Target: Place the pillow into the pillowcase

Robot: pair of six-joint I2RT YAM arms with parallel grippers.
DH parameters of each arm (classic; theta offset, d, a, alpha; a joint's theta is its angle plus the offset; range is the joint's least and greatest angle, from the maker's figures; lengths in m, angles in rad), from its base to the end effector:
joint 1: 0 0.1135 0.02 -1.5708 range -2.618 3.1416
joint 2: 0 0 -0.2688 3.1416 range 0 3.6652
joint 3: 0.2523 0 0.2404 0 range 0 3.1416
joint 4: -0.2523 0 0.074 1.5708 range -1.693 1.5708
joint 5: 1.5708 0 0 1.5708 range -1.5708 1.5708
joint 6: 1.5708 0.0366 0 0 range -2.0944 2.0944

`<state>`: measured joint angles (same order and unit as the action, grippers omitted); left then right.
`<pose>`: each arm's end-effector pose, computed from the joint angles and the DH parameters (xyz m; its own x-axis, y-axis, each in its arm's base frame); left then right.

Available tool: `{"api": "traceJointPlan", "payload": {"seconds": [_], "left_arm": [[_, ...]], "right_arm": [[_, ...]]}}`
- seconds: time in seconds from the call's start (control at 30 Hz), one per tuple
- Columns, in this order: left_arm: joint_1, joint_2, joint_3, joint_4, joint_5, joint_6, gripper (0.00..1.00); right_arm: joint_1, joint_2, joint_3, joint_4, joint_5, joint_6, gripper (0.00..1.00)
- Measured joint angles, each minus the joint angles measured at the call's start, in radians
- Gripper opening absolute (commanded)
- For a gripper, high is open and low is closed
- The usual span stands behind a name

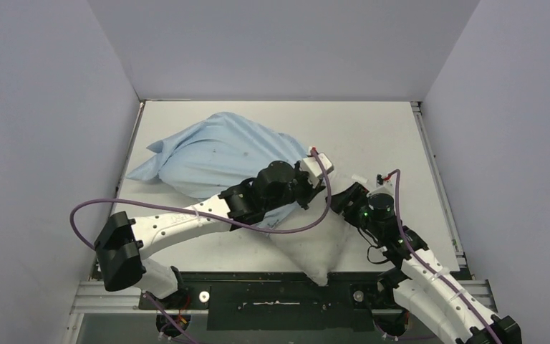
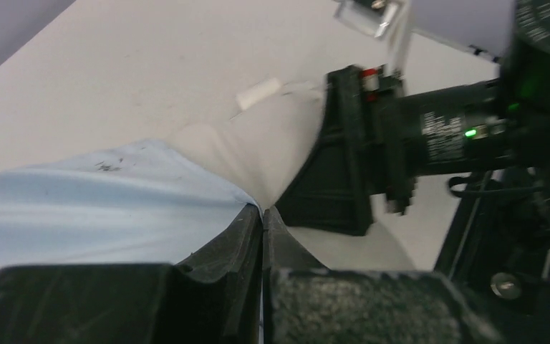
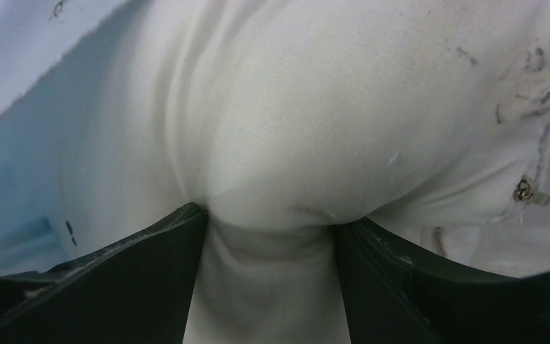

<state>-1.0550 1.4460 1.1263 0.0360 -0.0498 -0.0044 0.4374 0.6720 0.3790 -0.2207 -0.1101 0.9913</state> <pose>0.1656 -0.2884 0.3331 -0.1418 0.2411 -0.9601 0.8446 0.5352 0.0097 0.1305 0.0655 0.2168 -0.6686 0.6055 -0.4317 0.0945 0.6450 0.7583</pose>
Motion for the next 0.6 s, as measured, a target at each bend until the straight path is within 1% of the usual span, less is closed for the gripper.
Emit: {"api": "traceJointPlan", "payload": {"seconds": [0.1,0.23,0.3,0.33,0.47,0.53,0.6], "left_arm": [[-0.066,0.037,0.055,0.005,-0.002,-0.060,0.00],[-0.090,0.053,0.018,0.020,-0.033,-0.130,0.00],[-0.089,0.059,-0.008,0.016,-0.068,-0.144,0.00],[-0.089,0.062,-0.011,0.008,-0.083,-0.145,0.00],[-0.090,0.068,-0.011,-0.003,-0.149,-0.142,0.21],[-0.092,0.068,-0.011,-0.004,-0.183,-0.144,0.36],[-0.097,0.068,-0.011,-0.012,-0.215,-0.143,0.48]], "right_arm": [[-0.003,0.033,-0.021,0.099,0.000,0.035,0.59],[-0.006,0.127,-0.022,0.229,-0.005,0.071,0.58],[-0.006,0.166,-0.023,0.276,-0.015,0.076,0.61],[-0.006,0.177,-0.023,0.291,-0.019,0.075,0.65],[-0.005,0.174,-0.013,0.276,-0.005,0.042,0.83],[-0.005,0.151,0.006,0.232,0.026,0.015,0.91],[-0.005,0.118,0.039,0.168,0.076,-0.017,0.98]]}}
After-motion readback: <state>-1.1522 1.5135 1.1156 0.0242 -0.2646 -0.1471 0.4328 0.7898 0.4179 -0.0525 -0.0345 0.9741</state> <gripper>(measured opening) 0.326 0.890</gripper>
